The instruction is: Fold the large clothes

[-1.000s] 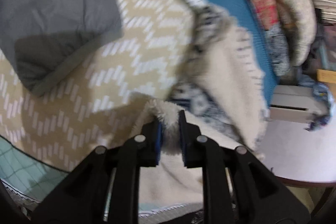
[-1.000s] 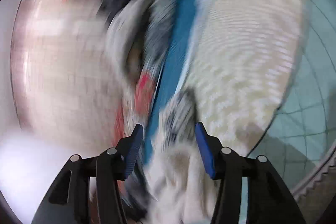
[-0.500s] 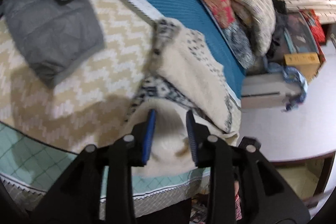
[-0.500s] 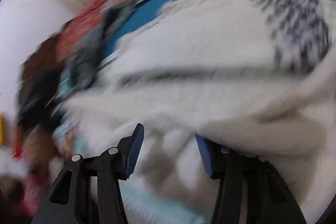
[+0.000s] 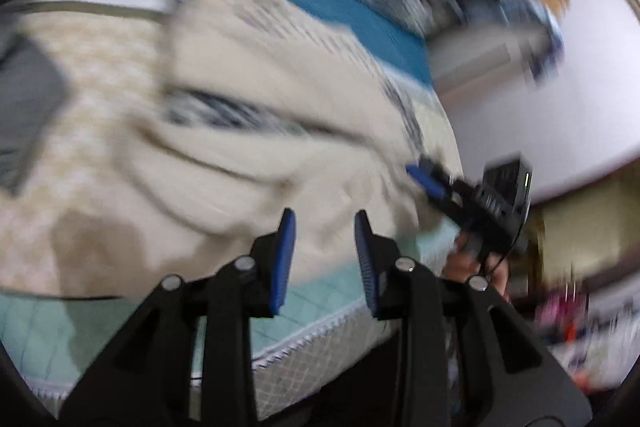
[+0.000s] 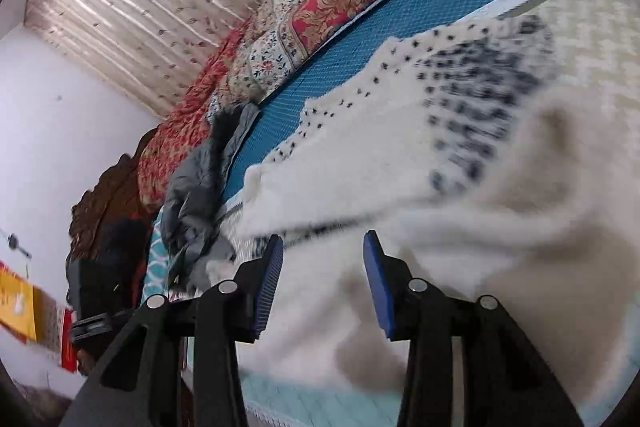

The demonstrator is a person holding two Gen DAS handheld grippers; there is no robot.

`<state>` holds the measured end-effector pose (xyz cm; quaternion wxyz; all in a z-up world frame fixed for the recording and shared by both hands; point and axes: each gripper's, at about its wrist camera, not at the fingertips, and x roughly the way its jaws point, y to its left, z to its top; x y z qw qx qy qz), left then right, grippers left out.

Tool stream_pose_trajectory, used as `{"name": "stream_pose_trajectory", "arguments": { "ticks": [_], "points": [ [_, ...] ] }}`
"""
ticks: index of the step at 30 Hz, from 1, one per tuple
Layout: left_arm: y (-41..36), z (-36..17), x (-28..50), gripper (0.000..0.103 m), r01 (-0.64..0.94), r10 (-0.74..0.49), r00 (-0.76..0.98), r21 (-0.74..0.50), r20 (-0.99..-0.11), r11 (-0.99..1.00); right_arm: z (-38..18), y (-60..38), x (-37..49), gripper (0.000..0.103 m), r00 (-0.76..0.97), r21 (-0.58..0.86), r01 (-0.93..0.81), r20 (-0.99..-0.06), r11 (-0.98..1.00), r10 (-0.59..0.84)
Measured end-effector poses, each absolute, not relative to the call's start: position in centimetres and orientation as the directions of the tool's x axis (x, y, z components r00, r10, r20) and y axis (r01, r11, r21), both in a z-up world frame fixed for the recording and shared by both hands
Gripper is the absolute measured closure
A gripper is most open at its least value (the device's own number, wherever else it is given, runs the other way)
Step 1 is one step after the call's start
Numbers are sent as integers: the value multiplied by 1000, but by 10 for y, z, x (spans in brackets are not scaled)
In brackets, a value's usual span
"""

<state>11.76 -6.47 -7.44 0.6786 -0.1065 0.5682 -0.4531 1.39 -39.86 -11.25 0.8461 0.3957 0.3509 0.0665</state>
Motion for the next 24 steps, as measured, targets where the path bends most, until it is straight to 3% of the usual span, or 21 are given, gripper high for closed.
{"name": "stream_pose_trajectory", "arguments": {
  "ticks": [3, 7, 12, 16, 21, 23, 24],
  "points": [
    [-88, -95, 111, 74, 551, -675, -100, -606, -731, 574, -108, -403, -8, 42, 748, 666, 190, -574, 722, 333],
    [-98, -129, 136, 75, 503, -582, -91, -542, -808, 674, -118, -418, -18, 42, 715, 608, 240, -638, 757, 286],
    [-103, -135, 189, 75, 375, -567, 60, -508, -821, 775, -144, -451, 8, 42, 750, 670, 302, -606, 678, 265],
    [-119, -141, 205, 75, 365, -478, 127, -407, -869, 837, -179, -468, 28, 42, 757, 744, 367, -588, 558, 286],
    [-122, -133, 199, 75, 375, -451, 137, -375, -882, 848, -166, -467, 24, 42, 738, 724, 362, -608, 587, 294],
    [-111, -122, 194, 75, 370, -469, 133, -396, -873, 840, -150, -464, 5, 42, 763, 743, 326, -572, 584, 302],
    [-100, -113, 191, 69, 374, -493, 145, -414, -858, 830, -144, -463, -7, 42, 778, 751, 313, -554, 581, 297]
  ]
}}
